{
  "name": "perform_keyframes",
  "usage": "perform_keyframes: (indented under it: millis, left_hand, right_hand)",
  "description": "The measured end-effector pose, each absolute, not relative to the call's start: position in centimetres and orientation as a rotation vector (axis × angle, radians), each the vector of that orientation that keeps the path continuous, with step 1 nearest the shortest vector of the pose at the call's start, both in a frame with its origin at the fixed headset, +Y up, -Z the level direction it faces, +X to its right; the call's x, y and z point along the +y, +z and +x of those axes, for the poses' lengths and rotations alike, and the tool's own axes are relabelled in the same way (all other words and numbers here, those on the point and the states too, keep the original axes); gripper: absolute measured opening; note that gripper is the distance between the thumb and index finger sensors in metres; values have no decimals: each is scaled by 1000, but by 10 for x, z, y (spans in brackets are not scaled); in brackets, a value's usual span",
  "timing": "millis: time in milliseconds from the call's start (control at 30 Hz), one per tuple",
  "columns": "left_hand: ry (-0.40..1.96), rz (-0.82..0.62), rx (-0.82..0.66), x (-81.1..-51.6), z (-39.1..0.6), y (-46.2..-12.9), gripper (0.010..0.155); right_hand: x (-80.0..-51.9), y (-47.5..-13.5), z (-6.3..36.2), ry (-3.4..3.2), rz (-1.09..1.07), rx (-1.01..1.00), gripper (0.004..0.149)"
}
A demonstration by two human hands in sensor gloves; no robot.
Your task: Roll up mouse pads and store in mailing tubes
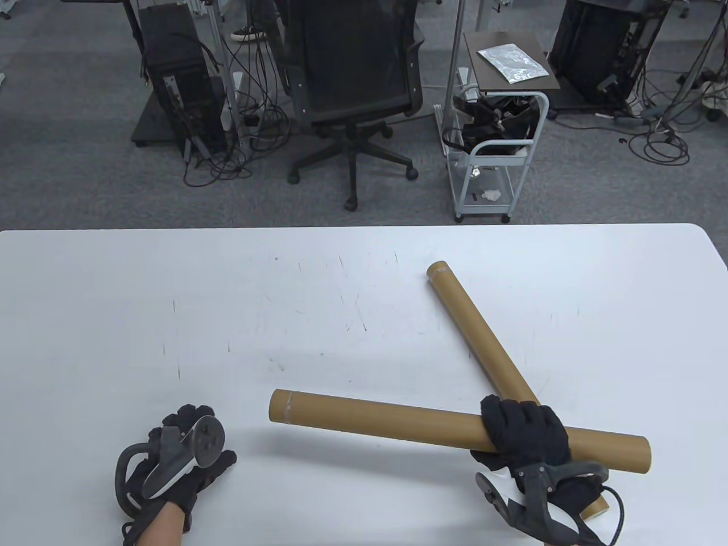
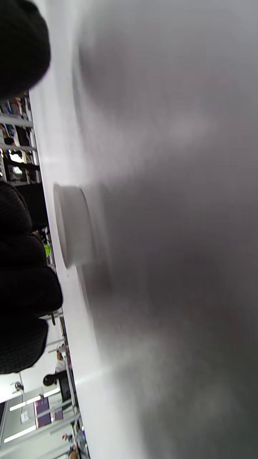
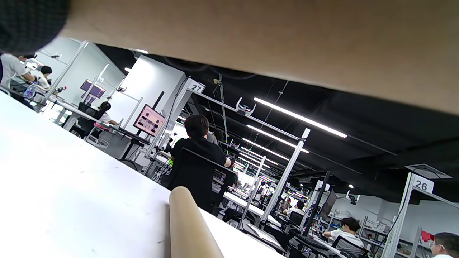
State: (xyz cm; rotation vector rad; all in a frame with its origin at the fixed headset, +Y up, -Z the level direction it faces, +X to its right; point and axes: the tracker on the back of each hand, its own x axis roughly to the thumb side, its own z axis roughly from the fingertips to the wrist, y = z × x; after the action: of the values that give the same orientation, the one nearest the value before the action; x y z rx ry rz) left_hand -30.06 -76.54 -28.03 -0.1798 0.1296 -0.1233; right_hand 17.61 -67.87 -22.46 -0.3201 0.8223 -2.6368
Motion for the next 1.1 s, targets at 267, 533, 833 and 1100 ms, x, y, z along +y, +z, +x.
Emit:
perform_keyframes:
  millis: [267,533,833,1100]
  left_hand:
    - [-111,-197,175,-767,-306,-283,65]
    - [923,-189,-33,-755,-320,-281,68]
    - [1313,-301,-250,-755,-304,-280,65]
    - [1246,-280,-250,-752,-292,-277,64]
  right_hand:
    - [-679,-225,175,-2633,-328,803,75]
    - [-681,-228,176,-2692,-335,781,74]
    - [-684,-228,174,-2749,-377,778,74]
    - [-692,-228,166,-2765,-437,717,74]
